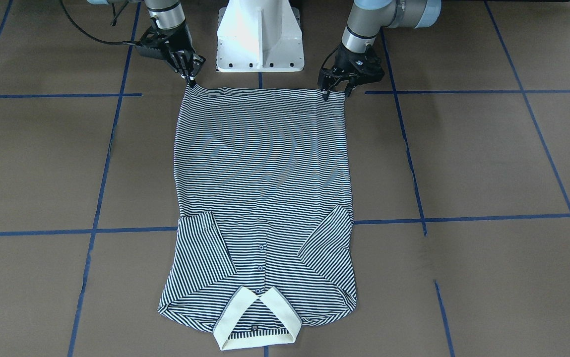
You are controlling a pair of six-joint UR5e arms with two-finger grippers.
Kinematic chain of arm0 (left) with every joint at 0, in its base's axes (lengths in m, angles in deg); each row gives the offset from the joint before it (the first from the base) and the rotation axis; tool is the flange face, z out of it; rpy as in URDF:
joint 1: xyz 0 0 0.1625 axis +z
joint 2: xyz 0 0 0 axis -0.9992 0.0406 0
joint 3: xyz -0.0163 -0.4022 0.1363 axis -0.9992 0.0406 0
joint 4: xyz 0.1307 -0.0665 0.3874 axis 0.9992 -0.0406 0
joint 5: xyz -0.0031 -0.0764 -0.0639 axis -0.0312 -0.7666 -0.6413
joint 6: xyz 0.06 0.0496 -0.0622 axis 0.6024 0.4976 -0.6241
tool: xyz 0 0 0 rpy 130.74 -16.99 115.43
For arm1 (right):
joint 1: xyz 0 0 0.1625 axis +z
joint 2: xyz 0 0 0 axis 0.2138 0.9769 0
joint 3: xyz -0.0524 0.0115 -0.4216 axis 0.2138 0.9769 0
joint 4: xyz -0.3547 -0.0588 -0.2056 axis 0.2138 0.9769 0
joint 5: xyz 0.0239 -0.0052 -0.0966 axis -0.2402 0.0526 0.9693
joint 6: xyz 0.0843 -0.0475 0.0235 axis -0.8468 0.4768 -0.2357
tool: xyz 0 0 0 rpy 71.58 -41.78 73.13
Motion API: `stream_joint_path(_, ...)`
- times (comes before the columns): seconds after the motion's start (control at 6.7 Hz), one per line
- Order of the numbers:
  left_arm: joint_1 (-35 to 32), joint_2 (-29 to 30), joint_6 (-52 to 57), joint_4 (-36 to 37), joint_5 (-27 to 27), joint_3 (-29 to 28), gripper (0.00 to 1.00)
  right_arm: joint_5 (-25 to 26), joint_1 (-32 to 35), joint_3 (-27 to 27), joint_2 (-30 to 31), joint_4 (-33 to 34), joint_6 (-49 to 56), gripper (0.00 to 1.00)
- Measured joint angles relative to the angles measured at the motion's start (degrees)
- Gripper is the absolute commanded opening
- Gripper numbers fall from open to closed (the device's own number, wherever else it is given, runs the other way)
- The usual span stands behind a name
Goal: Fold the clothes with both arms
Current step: 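Lower the left gripper to the other hem corner and grasp both hem corners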
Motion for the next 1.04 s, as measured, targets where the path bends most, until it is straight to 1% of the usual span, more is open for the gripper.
stream_joint_path(0.15, 0.29, -0.56, -0.12, 0.13, 0.17, 0.02, 0.62, 0.00, -0.05, 0.01, -0.01, -0.01, 0.00, 0.00)
stream_joint_path(0.3, 0.44, -1.30, -0.16, 0.18, 0.22, 0.04, 0.43, 0.00, -0.08, 0.01, -0.03, -0.01, -0.02, 0.00)
stream_joint_path(0.45, 0.52, -1.77, -0.19, 0.19, 0.23, 0.02, 0.10, 0.00, -0.09, 0.01, -0.04, -0.01, -0.06, 0.00)
stream_joint_path(0.6, 0.61, -1.92, -0.21, 0.23, 0.16, -0.09, 0.00, 0.00, -0.14, 0.01, -0.06, -0.01, -0.08, 0.00)
stream_joint_path(1.04, 0.82, -1.51, -0.18, 0.64, -0.63, 0.55, 0.00, -0.02, -0.19, 0.01, -0.07, -0.01, -0.03, 0.00)
